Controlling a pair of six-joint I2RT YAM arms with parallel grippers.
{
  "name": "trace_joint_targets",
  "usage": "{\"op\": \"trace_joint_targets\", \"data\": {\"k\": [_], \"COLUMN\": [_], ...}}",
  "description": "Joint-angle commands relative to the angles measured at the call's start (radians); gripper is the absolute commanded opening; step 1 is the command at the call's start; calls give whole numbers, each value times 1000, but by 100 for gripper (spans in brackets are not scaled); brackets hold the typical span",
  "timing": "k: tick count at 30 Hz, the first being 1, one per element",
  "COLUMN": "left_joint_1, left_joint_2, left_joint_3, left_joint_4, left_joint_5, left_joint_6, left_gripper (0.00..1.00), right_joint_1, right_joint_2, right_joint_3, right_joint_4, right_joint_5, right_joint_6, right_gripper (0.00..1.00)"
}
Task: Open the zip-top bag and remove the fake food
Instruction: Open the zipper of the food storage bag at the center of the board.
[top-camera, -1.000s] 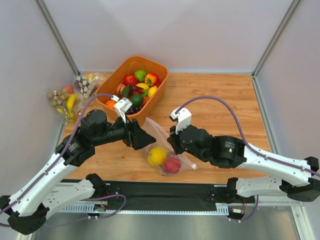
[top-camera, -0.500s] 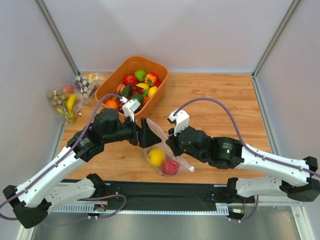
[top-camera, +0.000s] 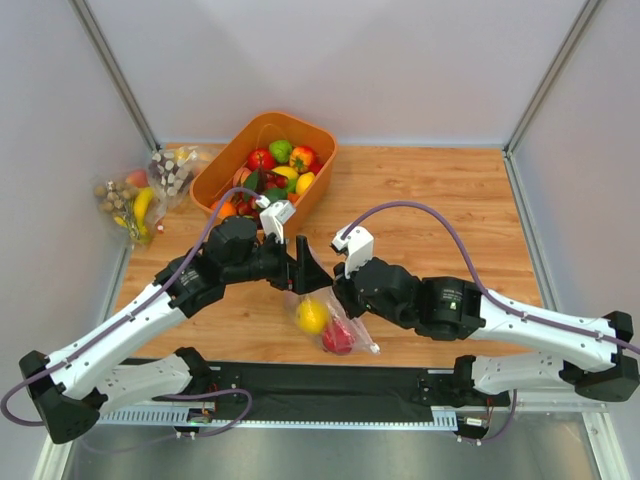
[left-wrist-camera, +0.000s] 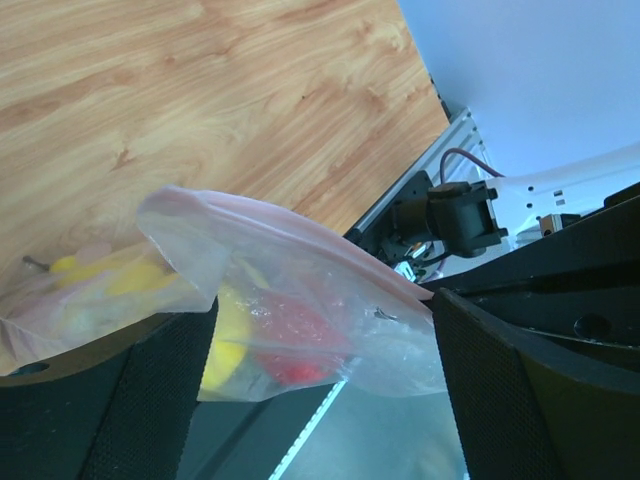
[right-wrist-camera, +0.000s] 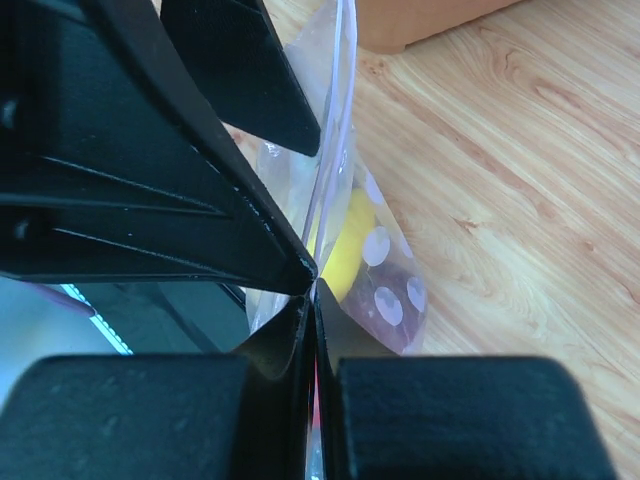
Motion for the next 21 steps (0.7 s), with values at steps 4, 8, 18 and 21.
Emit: {"op": "trace_joint_targets", "data": {"k": [4,8,18,21], "left_joint_1": [-23,-25,-25,-23], "left_joint_2": [3,2,-3,-15], "left_joint_3": [-12,-21,-36,-46], "left_joint_4": [37,46,55,63], "left_joint_5": [-21,-19,-19,-19], "left_joint_6": [-6,-12,-17,-19], "left_gripper": [73,55,1,0], "right_joint_1": [11,13,19,20], "right_joint_2": [-17,-20,-45,-59], "right_joint_3": [-11,-13,-33,-42], "right_joint_4": [24,25,27,27], "right_joint_5": [7,7,22,30], "right_joint_6": [-16,-14,0,4], "right_gripper": [0,0,0,0]}}
